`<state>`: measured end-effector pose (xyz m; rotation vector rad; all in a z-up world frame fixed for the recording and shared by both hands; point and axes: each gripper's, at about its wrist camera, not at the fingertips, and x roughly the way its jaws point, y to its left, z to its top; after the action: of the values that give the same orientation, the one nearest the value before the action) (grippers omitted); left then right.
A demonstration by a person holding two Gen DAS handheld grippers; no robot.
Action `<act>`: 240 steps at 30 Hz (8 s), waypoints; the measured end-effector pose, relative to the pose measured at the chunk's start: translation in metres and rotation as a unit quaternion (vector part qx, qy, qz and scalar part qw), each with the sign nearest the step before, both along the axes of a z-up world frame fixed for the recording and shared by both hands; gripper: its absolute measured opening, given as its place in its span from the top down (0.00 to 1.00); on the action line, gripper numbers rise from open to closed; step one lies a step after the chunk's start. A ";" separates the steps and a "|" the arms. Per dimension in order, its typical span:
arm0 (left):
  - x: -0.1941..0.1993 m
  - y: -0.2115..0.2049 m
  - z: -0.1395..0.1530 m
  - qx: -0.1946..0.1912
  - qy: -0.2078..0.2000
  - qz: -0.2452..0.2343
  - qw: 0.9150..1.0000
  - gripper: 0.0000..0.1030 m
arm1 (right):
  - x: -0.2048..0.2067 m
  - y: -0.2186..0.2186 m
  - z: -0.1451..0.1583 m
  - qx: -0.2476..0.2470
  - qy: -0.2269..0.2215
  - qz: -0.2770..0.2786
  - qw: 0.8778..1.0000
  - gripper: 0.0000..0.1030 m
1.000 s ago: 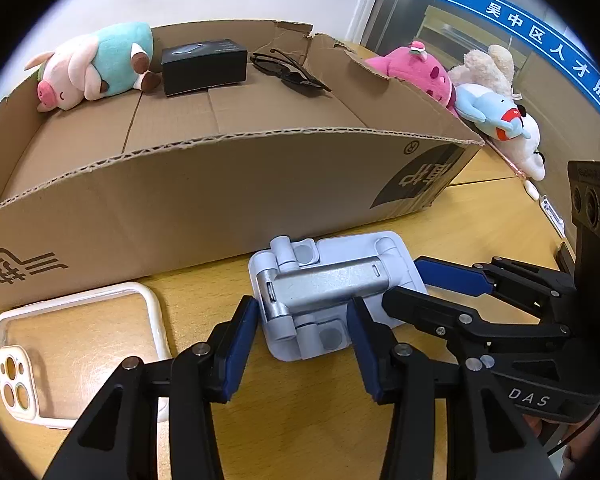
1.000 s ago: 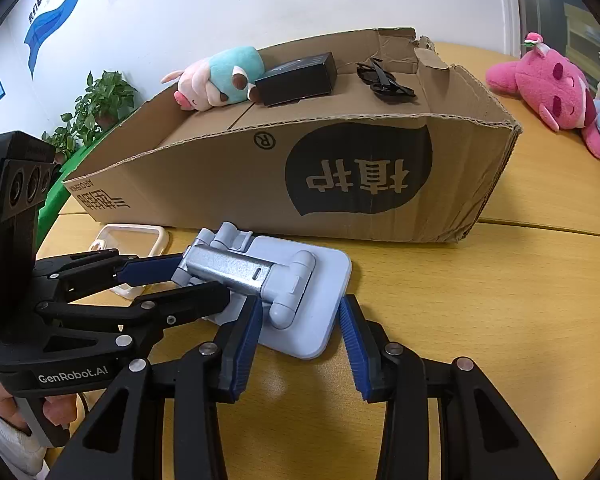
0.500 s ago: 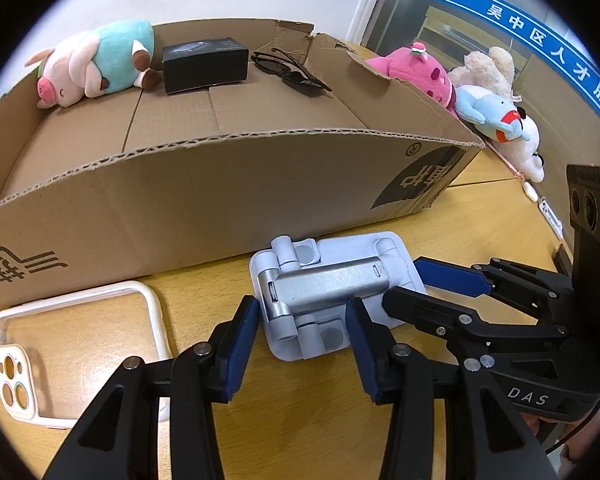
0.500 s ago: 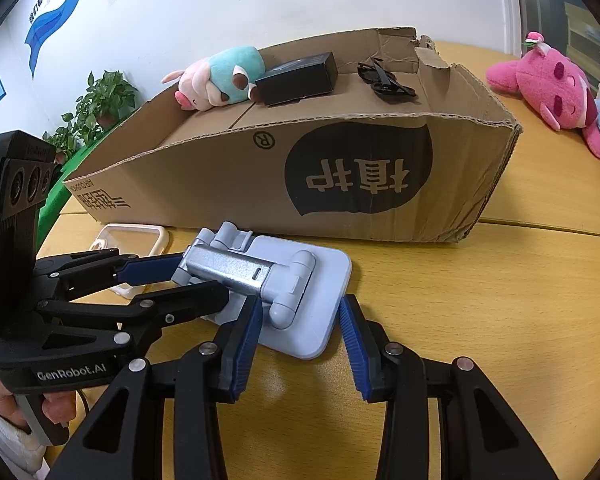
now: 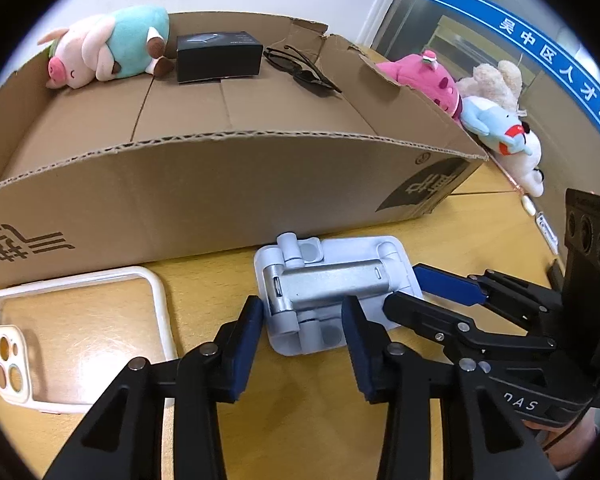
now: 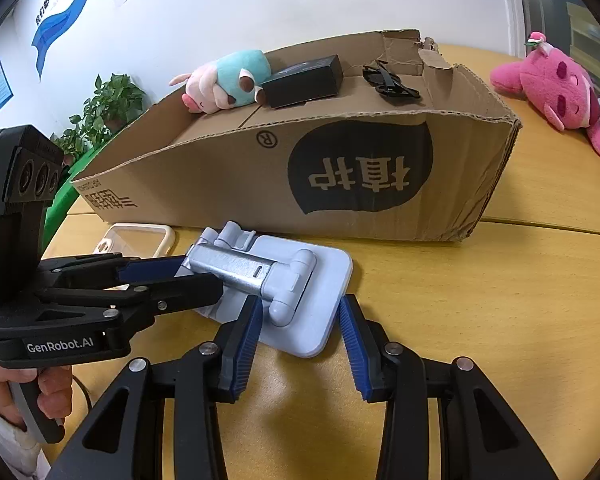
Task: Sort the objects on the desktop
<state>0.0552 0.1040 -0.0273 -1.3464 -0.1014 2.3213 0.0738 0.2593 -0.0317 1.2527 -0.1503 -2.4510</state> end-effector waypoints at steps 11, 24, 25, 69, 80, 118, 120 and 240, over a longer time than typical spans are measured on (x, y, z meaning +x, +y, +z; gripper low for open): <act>0.025 -0.006 0.010 -0.018 0.017 0.007 1.000 0.75 | 0.028 0.000 0.004 -0.025 0.009 -0.013 1.000 0.65; 0.026 -0.050 0.107 0.013 0.124 0.044 0.991 0.75 | 0.023 -0.036 0.102 -0.016 0.108 0.013 0.994 0.65; 0.022 -0.056 0.113 0.014 0.131 0.048 0.990 0.75 | 0.018 -0.042 0.110 -0.014 0.115 0.018 0.993 0.65; -0.116 -0.191 0.123 -0.081 0.100 0.160 0.979 0.51 | -0.180 -0.171 0.095 0.014 -0.005 0.038 0.999 0.15; 0.013 -0.150 0.135 -0.051 0.230 0.113 0.965 0.27 | -0.017 -0.120 0.126 0.055 0.136 -0.045 0.988 0.00; 0.007 -0.182 0.000 0.020 0.017 0.112 0.993 0.65 | -0.014 -0.147 -0.008 -0.029 -0.019 0.063 0.997 0.64; 0.009 -0.179 0.006 0.027 0.026 0.107 0.994 0.65 | -0.011 -0.142 -0.004 -0.038 -0.009 0.062 0.997 0.64; -0.041 -0.123 0.043 -0.104 0.277 0.195 0.935 0.00 | -0.041 -0.055 0.044 0.070 0.234 -0.112 0.963 0.00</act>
<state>0.0144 -0.0195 0.0154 -0.7504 0.0634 3.0352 0.0328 0.2043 0.0118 0.7008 0.0122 -2.9221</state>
